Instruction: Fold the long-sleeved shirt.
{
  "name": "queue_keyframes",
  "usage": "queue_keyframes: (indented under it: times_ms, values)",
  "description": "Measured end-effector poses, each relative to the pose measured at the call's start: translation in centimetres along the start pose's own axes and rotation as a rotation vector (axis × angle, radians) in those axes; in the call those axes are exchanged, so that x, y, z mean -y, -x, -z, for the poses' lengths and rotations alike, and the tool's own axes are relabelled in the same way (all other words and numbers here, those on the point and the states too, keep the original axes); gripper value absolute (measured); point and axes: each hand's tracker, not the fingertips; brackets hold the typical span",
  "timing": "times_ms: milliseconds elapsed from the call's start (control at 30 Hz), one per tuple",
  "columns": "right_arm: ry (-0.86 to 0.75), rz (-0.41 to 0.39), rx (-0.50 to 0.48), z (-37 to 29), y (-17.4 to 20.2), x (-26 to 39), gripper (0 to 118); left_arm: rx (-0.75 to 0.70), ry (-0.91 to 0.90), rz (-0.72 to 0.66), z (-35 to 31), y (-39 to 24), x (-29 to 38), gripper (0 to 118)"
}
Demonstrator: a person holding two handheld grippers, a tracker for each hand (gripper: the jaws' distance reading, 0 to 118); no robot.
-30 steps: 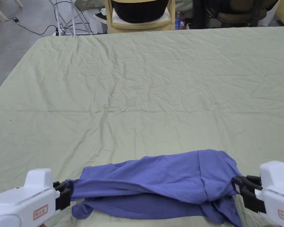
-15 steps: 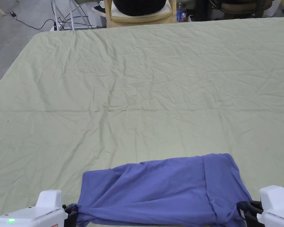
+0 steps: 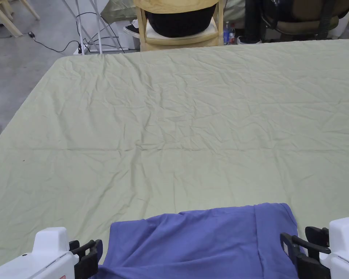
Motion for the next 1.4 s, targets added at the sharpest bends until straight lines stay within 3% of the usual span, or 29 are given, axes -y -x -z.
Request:
queue_keyframes:
  times_ms: [167, 233, 267, 333, 400, 600, 700, 800, 967, 1100, 1167, 1200, 1233, 1267, 1300, 1400]
  values:
    - [-0.086, -0.057, -0.015, -1.7, 3.2, -2.4, 50, 0.017, -0.036, 0.006, -2.5, -1.1, -1.3, 47]
    - [-0.106, -0.051, -0.029, -2.0, 3.9, -2.7, 32, 0.025, -0.046, 0.013, -3.4, -1.5, -1.4, 40]
    - [-0.116, -0.051, -0.034, -2.2, 4.3, -2.7, 20, 0.04, -0.048, 0.012, -3.8, -1.6, -1.3, 24]
    - [-0.122, -0.05, -0.041, -2.2, 4.7, -2.6, 1, 0.075, -0.054, 0.003, -4.4, -1.7, -1.0, 8]
    - [-0.122, -0.051, -0.053, -2.2, 4.9, -2.3, 0, 0.093, -0.064, 0.004, -4.9, -1.9, -0.6, 2]
    - [-0.104, -0.067, -0.082, -2.1, 5.0, -2.0, 0, 0.13, -0.039, 0.001, -5.1, -1.2, -0.3, 1]
    - [-0.103, -0.055, -0.083, -2.2, 4.8, -2.1, 0, 0.238, 0.009, -0.031, -4.6, 0.5, -1.1, 1]
    - [-0.097, -0.052, -0.091, -2.1, 4.8, -2.2, 0, 0.441, 0.108, -0.109, -3.0, 3.6, -2.2, 1]
    - [-0.064, -0.051, -0.101, -1.4, 5.6, -2.1, 0, 0.588, 0.269, -0.101, 1.1, 7.3, -2.8, 1]
    - [-0.026, -0.057, -0.109, -0.4, 6.6, -2.0, 0, 0.65, 0.302, -0.194, 4.6, 9.5, -2.3, 2]
    - [-0.011, -0.063, -0.108, -0.1, 6.9, -2.0, 0, 0.68, 0.299, -0.22, 5.7, 10.4, -2.1, 8]
    - [-0.014, -0.062, -0.103, -0.1, 7.1, -2.0, 0, 0.714, 0.285, -0.229, 6.4, 11.0, -2.1, 21]
    - [-0.017, -0.062, -0.096, 0.0, 7.2, -2.1, 0, 0.71, 0.272, -0.222, 7.2, 11.7, -2.0, 46]
    - [-0.003, -0.066, -0.096, 0.2, 7.2, -2.2, 0, 0.709, 0.265, -0.214, 7.9, 12.0, -2.0, 79]
    - [0.003, -0.067, -0.094, 0.4, 7.3, -2.3, 0, 0.709, 0.263, -0.215, 8.6, 12.3, -2.0, 91]
    - [0.021, -0.072, -0.083, 0.8, 7.3, -2.2, 0, 0.709, 0.293, -0.229, 11.0, 12.7, -1.8, 91]
